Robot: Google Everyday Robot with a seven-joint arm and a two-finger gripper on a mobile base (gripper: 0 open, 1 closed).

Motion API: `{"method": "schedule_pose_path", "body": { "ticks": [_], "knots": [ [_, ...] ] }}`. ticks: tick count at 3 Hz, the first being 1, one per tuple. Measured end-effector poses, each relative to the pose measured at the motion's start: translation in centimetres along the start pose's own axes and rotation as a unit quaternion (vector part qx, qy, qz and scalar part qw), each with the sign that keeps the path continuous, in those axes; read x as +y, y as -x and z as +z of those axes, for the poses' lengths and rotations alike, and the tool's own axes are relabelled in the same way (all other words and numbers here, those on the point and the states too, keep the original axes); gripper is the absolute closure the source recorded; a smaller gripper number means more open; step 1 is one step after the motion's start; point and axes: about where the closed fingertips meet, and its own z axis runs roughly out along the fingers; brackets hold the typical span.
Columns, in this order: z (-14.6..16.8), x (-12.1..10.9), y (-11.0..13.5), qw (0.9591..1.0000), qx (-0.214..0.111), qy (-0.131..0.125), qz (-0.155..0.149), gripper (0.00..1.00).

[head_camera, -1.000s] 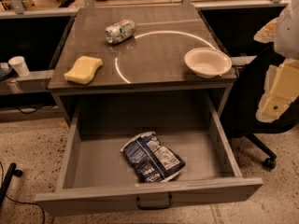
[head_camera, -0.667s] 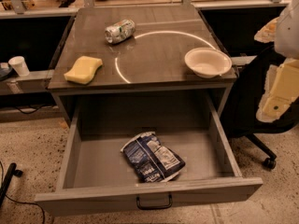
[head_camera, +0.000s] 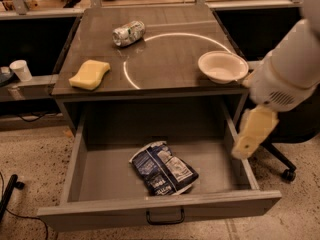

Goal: Pick blue chip bag from top drawer and place on counter

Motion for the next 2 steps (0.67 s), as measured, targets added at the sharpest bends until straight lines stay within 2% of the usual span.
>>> {"method": "schedule_pose_path", "body": {
  "ticks": [1, 2],
  "knots": [
    [7.54, 1.72, 0.75, 0.9982, -0.004, 0.052, 0.030, 0.00],
    [7.99, 1.68, 1.00, 0.9980, -0.002, 0.055, 0.030, 0.00]
  ]
}}
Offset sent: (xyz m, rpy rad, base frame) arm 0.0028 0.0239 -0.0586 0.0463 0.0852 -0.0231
